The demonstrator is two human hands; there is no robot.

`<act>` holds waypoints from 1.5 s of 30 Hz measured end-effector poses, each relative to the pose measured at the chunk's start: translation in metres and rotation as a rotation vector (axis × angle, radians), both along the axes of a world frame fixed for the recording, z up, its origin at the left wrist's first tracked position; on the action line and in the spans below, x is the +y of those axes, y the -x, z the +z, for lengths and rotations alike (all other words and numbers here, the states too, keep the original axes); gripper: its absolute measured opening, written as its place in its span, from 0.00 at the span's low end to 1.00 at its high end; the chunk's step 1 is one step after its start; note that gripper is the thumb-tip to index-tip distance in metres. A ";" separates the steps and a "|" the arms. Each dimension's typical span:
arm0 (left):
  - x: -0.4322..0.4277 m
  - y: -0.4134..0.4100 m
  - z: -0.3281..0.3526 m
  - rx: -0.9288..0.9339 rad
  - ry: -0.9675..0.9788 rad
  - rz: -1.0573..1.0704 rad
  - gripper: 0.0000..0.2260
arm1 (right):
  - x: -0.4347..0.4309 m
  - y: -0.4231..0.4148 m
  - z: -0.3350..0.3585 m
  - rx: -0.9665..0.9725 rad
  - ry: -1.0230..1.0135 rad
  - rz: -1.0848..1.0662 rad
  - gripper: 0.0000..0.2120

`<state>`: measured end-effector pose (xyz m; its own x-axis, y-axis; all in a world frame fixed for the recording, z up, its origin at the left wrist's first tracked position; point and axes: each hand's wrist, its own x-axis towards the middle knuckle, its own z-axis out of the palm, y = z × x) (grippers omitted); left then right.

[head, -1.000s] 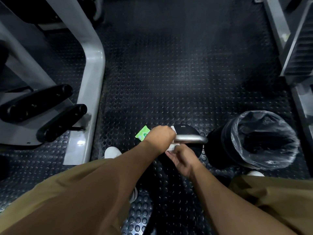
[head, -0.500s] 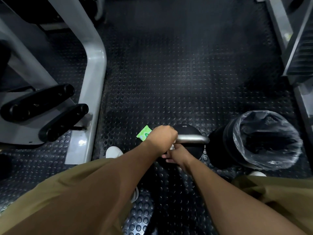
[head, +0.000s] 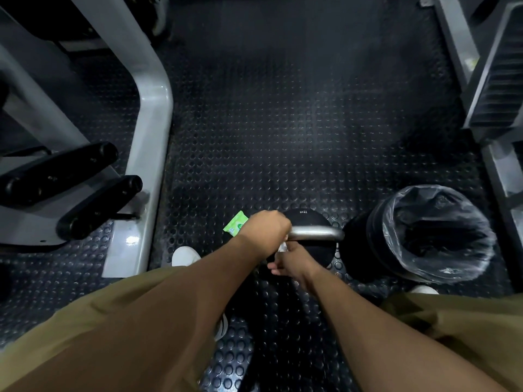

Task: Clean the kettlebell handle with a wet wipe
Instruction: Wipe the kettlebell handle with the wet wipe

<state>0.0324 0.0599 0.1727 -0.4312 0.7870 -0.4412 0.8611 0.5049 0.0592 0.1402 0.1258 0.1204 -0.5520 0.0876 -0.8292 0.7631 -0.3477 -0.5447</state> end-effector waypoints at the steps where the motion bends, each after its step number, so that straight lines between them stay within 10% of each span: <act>1: -0.001 0.001 -0.002 -0.006 -0.006 0.002 0.06 | 0.001 0.001 0.004 0.002 0.052 -0.067 0.15; 7: 0.001 0.001 0.000 0.001 0.017 0.014 0.07 | 0.017 -0.013 0.022 0.016 0.277 -0.398 0.10; 15: -0.003 0.002 -0.003 -0.015 -0.018 0.006 0.07 | 0.000 -0.009 0.005 0.058 -0.209 0.158 0.15; 24: 0.002 0.002 0.005 0.007 0.045 0.009 0.08 | 0.004 -0.024 0.013 0.119 0.318 -0.435 0.21; 33: 0.002 0.003 0.006 -0.029 0.044 0.024 0.07 | -0.005 -0.009 0.006 0.118 -0.293 0.226 0.18; 45: 0.001 0.000 0.004 0.028 0.021 0.009 0.08 | -0.001 -0.011 0.004 0.076 0.119 -0.282 0.17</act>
<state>0.0328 0.0613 0.1766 -0.4502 0.7737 -0.4457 0.8579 0.5132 0.0243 0.1509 0.1250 0.1241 -0.5803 0.1508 -0.8003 0.5865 -0.6044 -0.5391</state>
